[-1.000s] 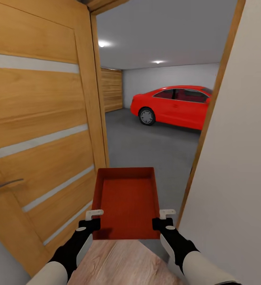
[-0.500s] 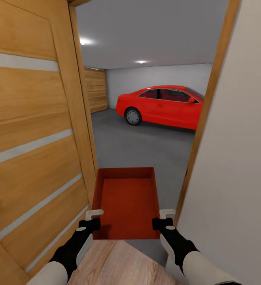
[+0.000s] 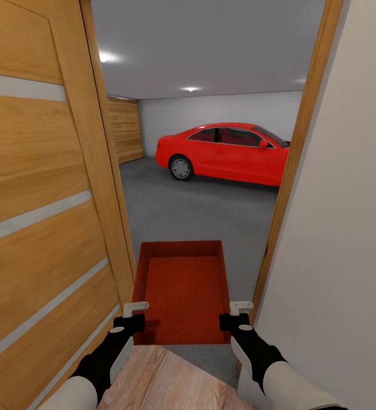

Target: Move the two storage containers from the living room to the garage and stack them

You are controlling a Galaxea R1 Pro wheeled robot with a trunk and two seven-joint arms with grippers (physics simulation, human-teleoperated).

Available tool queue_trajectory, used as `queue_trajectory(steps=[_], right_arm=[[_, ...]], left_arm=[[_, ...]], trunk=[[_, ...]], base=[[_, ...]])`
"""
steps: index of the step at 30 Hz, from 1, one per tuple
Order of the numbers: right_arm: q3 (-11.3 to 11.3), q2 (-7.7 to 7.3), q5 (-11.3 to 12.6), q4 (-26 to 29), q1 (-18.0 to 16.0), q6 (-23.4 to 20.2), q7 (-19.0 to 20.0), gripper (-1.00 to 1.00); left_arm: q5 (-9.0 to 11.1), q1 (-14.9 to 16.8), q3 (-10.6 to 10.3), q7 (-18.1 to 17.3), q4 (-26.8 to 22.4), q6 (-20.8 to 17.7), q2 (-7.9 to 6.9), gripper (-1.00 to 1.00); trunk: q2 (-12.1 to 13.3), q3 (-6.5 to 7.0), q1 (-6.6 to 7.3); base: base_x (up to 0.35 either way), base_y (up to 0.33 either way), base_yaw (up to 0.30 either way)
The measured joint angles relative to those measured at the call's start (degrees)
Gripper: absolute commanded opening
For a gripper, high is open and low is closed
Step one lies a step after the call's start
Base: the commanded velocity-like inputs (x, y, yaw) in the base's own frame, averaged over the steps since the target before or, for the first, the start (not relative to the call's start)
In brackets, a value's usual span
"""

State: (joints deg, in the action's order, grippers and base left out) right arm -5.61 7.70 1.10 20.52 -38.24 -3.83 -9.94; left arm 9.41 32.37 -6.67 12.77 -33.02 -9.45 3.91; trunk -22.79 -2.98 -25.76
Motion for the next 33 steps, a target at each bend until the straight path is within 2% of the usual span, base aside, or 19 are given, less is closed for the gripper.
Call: queue_trajectory(steps=[11, 23, 33], right_arm=[[-0.02, 0.00, 0.00, 0.01, -0.03, 0.03, 0.00, -1.00], [0.06, 0.03, 0.00, 0.02, -0.03, -0.03, 0.01, -1.00], [0.01, 0.02, -0.01, 0.00, -0.02, -0.01, 0.00, -1.00]], left_arm=[[-0.03, 0.00, 0.03, 0.00, -0.08, -0.01, 0.00, -1.00], [-0.20, 0.01, 0.13, 0.00, -0.20, -0.24, 0.01, -1.00], [-0.06, 0.00, 0.05, 0.00, -0.07, -0.07, 0.00, -1.00]], trunk=[[0.00, 0.00, 0.00], [-0.01, 0.00, 0.02], [0.00, 0.00, 0.00]], base=[[0.000, 0.000, -0.005], [0.078, 0.064, -0.203], [0.026, 0.022, -0.023]])
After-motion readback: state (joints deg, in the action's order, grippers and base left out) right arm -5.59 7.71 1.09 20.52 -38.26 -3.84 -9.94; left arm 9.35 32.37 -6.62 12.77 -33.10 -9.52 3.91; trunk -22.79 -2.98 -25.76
